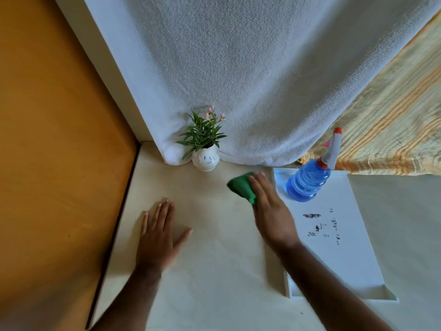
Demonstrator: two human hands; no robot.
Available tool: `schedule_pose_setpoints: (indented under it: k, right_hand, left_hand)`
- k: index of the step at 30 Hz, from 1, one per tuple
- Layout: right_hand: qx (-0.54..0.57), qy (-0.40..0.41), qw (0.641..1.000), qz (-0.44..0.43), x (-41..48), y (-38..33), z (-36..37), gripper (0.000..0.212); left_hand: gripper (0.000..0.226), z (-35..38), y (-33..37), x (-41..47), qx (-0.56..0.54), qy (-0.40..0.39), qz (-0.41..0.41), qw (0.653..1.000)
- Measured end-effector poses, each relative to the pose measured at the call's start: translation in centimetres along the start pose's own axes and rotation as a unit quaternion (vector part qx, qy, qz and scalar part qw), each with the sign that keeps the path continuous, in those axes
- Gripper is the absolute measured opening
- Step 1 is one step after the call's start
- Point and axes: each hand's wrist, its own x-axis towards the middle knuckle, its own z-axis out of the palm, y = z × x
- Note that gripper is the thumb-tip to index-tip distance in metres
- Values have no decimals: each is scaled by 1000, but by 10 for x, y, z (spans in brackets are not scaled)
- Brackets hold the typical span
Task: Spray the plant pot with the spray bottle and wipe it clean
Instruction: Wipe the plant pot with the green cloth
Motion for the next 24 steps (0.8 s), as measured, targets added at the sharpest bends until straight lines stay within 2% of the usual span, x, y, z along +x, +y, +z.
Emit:
schedule_pose_setpoints:
  k: [3,5,6,8,11,13,17,24]
  right_hand:
    - [0,-15,997,-72,38,-21,26,53]
    - [6,-12,997,-73,56,-30,42,54]
    - [17,-3,999,-46,62,-33,48,54]
    - [62,27,996,60,70,-35,61,54]
    - [133,77,962,227,76,-36,76,51]
    - [155,108,948,256,81,-41,84,49]
    - [158,100,963,196,83,-58,103,52]
    - [63,26,994,86,67,-49,138,63]
  left_hand:
    - [93,0,-1,1,-10,-20,-2,1000]
    - [94,0,-3,1,-11,-32,-5,999]
    - [95,0,-3,1,-10,-34,-4,999]
    - [95,0,-4,1,-10,-36,-4,999]
    - [96,-1,-4,1,-14,-38,-7,999]
    - [96,-1,-3,0,-15,-38,-11,999]
    - [99,0,-4,-1,-1,-51,-15,999]
    - [94,6,-7,1,6,-39,-12,999]
